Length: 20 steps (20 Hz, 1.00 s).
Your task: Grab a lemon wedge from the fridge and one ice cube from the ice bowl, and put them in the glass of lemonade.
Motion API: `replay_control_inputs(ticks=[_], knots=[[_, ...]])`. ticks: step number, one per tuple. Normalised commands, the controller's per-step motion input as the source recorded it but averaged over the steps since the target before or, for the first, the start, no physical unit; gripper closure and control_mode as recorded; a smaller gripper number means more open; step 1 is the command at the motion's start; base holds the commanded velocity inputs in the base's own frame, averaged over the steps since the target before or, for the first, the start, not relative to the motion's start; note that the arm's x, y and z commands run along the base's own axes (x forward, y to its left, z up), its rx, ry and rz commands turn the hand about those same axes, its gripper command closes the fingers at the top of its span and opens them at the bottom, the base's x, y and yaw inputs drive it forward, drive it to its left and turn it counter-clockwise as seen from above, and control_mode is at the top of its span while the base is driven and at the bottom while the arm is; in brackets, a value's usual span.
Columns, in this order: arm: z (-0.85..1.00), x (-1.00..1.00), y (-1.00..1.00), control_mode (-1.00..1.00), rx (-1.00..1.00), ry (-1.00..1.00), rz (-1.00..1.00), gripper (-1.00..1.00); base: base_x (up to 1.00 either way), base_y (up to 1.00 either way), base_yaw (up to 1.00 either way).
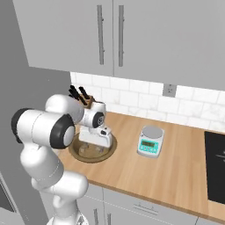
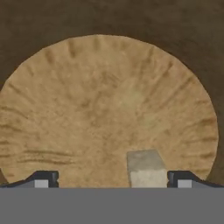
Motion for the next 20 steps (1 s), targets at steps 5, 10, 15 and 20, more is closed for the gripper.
replay_control_inputs(ticks=[5, 10, 15, 20], knots=[[0.0, 0.03, 0.01, -1.0, 0.0, -0.2, 0.0, -1.0, 0.0, 0.0, 0.0], [0.0, 0.04, -0.05, -1.0, 0.0, -0.03, 0.0, -1.0, 0.0, 0.0, 0.0], [0.0, -0.15, 0.0, -1.0, 0.0, -0.02, 0.0, -1.0, 0.0, 0.0, 0.0], [-0.05, 0.0, 0.0, -1.0, 0.0, -0.07, 0.0, -1.0, 0.0, 0.0, 0.0]])
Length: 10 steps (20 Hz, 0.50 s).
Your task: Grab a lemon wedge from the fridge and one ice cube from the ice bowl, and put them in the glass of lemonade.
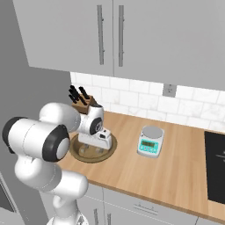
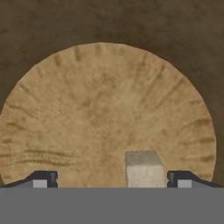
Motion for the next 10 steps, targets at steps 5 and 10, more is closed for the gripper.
replay_control_inputs(ticks=[5, 10], knots=[[0.0, 0.0, 0.0, -1.0, 0.0, -0.01, 0.0, -1.0, 0.0, 0.0, 0.0], [0.0, 0.0, 0.0, -1.0, 0.0, -0.01, 0.0, -1.0, 0.0, 0.0, 0.0]])
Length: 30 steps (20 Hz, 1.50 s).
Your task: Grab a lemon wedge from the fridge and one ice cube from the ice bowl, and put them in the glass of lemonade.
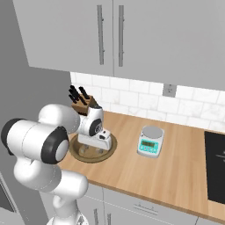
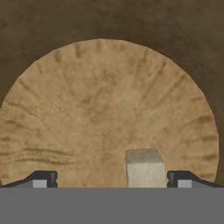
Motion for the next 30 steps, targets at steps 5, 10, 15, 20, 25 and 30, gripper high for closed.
replay_control_inputs(ticks=[5, 10, 15, 20, 25, 30], knots=[[0.0, 0.0, 0.0, -1.0, 0.0, -0.01, 0.0, -1.0, 0.0, 0.0, 0.0], [-0.04, 0.0, 0.0, -1.0, 0.0, 0.0, 0.0, -1.0, 0.0, 0.0, 0.0], [-0.02, 0.1, 0.02, -1.0, 0.0, 0.0, 0.0, -1.0, 0.0, 0.0, 0.0], [-0.17, 0.01, 0.02, -1.0, 0.0, -0.02, 0.0, -1.0, 0.0, 0.0, 0.0], [0.0, -0.04, 0.0, -1.0, 0.0, 0.0, 0.0, -1.0, 0.0, 0.0, 0.0], [0.0, 0.0, 0.0, -1.0, 0.0, 0.0, 0.0, 1.0, 0.0, 0.0, 0.0]])
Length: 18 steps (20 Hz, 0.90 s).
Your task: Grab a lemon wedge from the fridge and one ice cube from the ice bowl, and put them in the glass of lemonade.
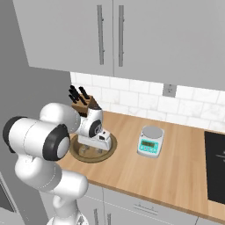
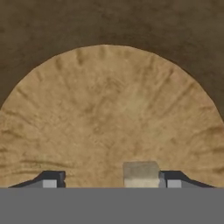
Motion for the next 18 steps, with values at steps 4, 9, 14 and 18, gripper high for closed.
replay_control_inputs(ticks=[4, 9, 14, 18], knots=[[0.0, 0.0, 0.0, -1.0, 0.0, 0.0, 0.0, 1.0, 0.0, 0.0, 0.0], [0.0, 0.0, -0.04, -1.0, 0.0, 0.05, 0.0, 1.0, 0.0, 0.0, 0.0], [0.01, 0.0, 0.0, -1.0, 0.0, 0.0, 0.0, 1.0, 0.0, 0.0, 0.0], [0.4, 0.0, 0.0, -1.0, 0.0, -0.11, -0.01, 1.0, 0.0, 0.0, 0.0]])
